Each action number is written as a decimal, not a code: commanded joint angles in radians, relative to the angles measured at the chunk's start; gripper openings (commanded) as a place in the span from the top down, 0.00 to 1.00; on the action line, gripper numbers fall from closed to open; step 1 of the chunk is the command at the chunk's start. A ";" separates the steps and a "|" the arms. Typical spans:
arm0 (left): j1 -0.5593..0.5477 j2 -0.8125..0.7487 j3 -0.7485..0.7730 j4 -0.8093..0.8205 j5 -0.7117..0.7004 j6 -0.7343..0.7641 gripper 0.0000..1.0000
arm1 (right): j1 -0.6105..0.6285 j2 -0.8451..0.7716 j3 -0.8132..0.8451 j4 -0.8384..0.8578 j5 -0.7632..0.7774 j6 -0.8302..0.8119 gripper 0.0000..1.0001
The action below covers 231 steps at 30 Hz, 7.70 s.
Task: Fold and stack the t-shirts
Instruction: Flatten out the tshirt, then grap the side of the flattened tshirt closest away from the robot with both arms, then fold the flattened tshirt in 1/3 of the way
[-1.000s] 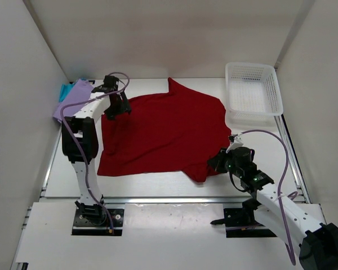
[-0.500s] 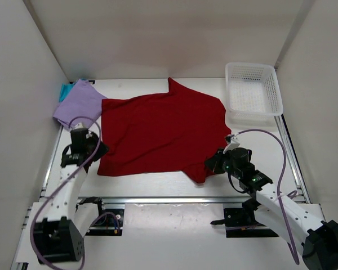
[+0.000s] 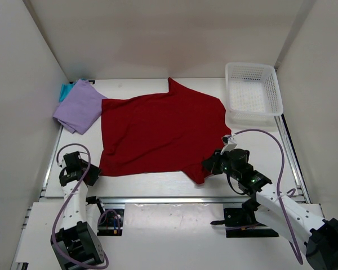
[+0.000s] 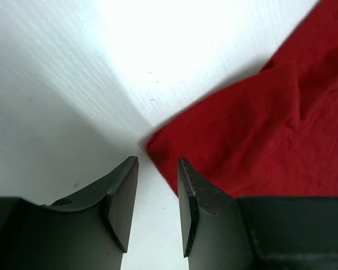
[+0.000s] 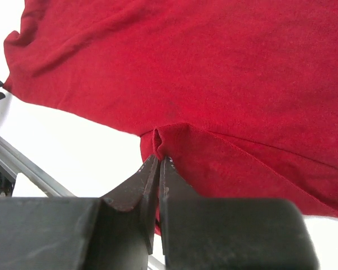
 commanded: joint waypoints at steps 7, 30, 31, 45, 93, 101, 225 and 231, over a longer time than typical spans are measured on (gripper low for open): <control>0.013 0.041 -0.037 0.096 0.022 -0.076 0.51 | 0.022 -0.012 -0.014 0.063 0.007 -0.004 1.00; -0.180 -0.018 0.260 -0.013 -0.060 0.110 1.00 | 0.037 -0.170 0.177 -0.285 0.221 0.003 1.00; -0.153 -0.026 0.273 -0.042 -0.027 0.126 1.00 | 0.032 -0.184 0.206 -0.330 0.242 0.002 1.00; -0.154 0.006 0.401 -0.028 0.153 0.181 1.00 | -0.089 -0.276 0.625 -0.749 0.325 -0.098 1.00; -0.369 1.026 1.767 0.066 0.036 0.017 1.00 | -0.537 1.296 2.205 -0.332 -0.313 -0.377 1.00; -0.203 0.916 1.761 0.254 0.096 -0.098 1.00 | -0.713 1.177 2.313 0.068 -0.475 -0.093 1.00; -0.131 0.598 0.082 0.676 0.122 -0.101 0.72 | -0.555 0.425 0.029 0.190 0.048 0.018 0.66; -0.133 0.623 0.125 0.665 0.099 -0.096 0.85 | -0.587 0.519 0.101 0.205 0.044 0.036 0.99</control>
